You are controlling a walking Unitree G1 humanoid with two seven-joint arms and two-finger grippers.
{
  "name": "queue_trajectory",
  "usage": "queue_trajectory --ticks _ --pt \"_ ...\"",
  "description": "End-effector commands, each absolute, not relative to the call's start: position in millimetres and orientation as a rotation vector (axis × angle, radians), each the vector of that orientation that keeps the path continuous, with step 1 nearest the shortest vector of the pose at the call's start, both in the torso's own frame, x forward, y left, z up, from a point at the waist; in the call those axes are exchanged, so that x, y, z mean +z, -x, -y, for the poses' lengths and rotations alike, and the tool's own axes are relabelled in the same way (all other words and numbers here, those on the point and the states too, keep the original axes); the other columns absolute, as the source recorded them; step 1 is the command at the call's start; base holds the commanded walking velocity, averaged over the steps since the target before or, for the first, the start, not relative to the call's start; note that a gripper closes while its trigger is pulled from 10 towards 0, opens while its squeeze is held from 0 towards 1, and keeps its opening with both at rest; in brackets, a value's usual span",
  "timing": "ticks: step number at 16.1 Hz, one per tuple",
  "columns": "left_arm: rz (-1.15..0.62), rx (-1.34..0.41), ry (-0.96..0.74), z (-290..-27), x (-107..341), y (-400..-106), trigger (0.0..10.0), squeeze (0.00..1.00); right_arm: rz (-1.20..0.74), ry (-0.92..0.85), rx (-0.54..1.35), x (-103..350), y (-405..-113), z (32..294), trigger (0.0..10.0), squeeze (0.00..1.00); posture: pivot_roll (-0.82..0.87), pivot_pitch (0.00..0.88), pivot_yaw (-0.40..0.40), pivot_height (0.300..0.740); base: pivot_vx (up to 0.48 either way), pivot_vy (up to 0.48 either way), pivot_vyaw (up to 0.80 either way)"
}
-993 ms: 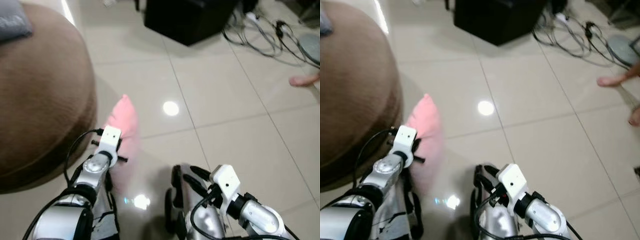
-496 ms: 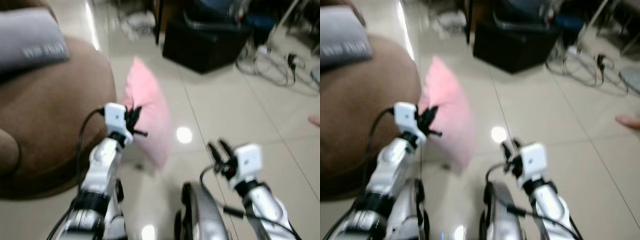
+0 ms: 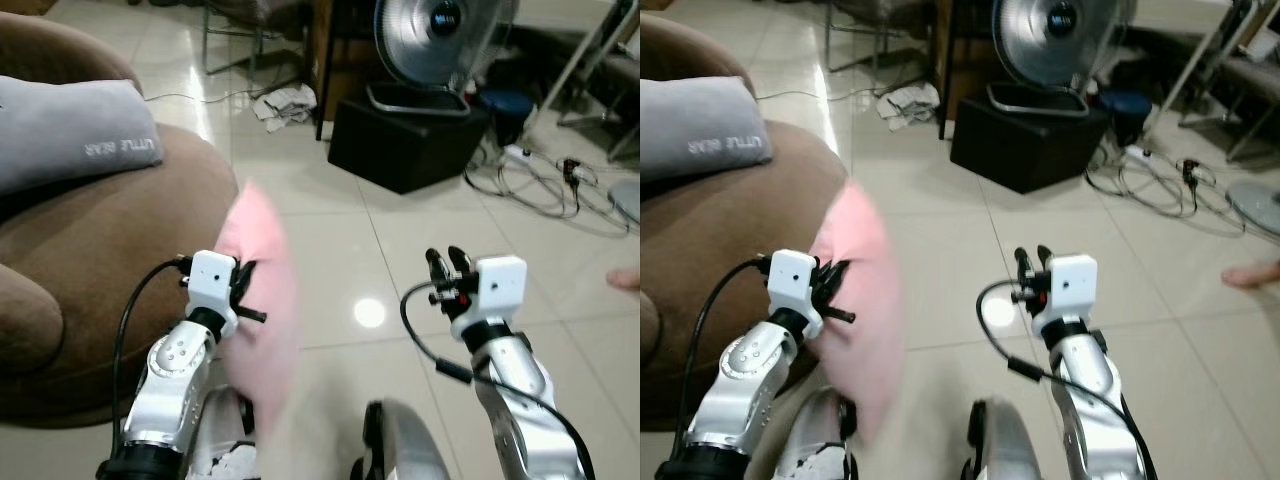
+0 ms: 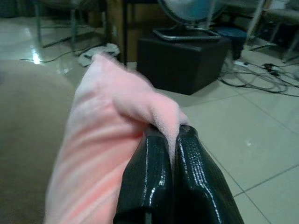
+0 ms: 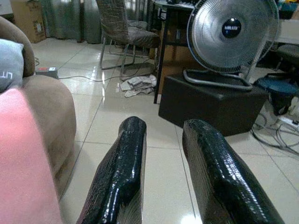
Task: Move the pillow to the sofa from floor
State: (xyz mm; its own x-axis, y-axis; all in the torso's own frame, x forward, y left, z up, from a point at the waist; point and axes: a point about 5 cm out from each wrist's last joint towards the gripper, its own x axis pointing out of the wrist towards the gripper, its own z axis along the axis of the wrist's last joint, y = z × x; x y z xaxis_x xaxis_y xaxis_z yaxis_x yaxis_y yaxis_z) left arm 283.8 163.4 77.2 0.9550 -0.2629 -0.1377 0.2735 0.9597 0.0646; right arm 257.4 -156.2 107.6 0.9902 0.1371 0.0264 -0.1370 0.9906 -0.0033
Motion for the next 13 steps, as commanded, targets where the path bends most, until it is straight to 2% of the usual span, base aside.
queue_trajectory --ticks 1,4,8,13 --pt "-0.054 -0.306 -0.108 -151.6 96.6 -298.5 10.0 0.00 0.026 -0.013 0.093 106.7 -259.6 163.5 10.0 0.00 0.09 0.004 -0.135 0.690 0.000 0.000 0.00" --pt "-0.049 -0.278 -0.127 -151.8 105.1 -310.9 10.0 0.00 0.033 -0.019 0.083 106.0 -262.7 163.4 10.0 0.00 0.09 0.004 -0.137 0.710 0.000 0.000 0.00" --pt "-0.057 -0.249 -0.117 -150.2 106.2 -309.7 10.0 0.00 0.033 -0.028 0.059 103.0 -263.8 168.1 10.0 0.00 0.09 0.000 -0.127 0.740 0.000 0.000 0.00" --pt "-0.065 -0.240 -0.100 -146.5 103.4 -308.3 10.0 0.00 0.028 -0.026 0.051 99.5 -261.9 169.5 10.0 0.00 0.08 0.000 -0.121 0.740 0.000 0.000 0.00"
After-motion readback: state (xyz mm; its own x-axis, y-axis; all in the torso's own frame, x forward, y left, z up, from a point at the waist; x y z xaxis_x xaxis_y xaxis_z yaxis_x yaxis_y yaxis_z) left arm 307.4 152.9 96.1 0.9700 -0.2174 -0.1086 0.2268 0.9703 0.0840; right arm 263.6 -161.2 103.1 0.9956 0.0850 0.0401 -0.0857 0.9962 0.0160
